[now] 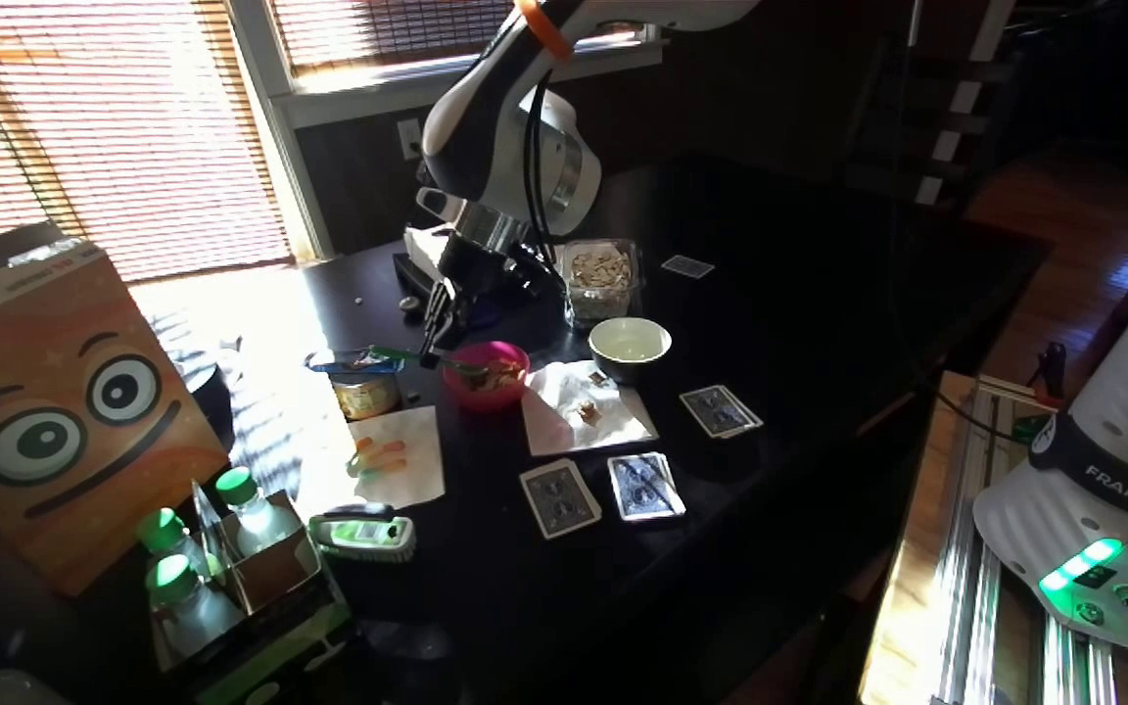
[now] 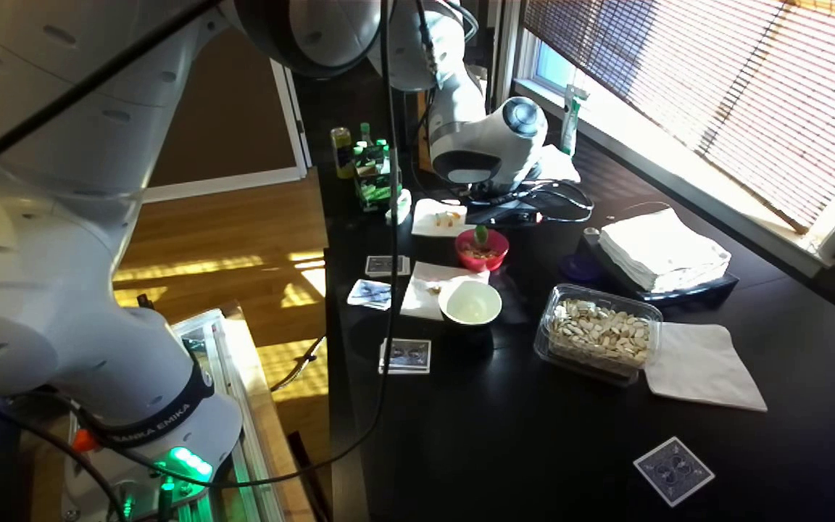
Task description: Use the green spoon to take out some of the contents in the pink bowl and put them in the white bowl.
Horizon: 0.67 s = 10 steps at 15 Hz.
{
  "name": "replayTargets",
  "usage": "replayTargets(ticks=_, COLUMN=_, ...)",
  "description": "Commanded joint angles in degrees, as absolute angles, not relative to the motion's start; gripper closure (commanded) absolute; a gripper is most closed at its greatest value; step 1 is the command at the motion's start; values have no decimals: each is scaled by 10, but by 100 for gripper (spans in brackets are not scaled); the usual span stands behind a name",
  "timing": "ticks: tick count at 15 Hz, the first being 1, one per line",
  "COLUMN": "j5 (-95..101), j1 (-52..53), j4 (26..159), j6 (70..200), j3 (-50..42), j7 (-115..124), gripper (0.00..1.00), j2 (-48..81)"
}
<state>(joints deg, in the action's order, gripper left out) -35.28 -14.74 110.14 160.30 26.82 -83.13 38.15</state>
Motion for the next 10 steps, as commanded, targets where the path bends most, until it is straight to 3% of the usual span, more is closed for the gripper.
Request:
replayTargets(ticks=1, j5=-376, j1=-199, j4=1095, j6=1587, j3=312, j7=-881, gripper=96, j2=399)
replayTargets(ticks=10, j5=-447, j1=-258, j4=1077, j6=1574, j3=362, j7=-994, gripper=96, j2=443)
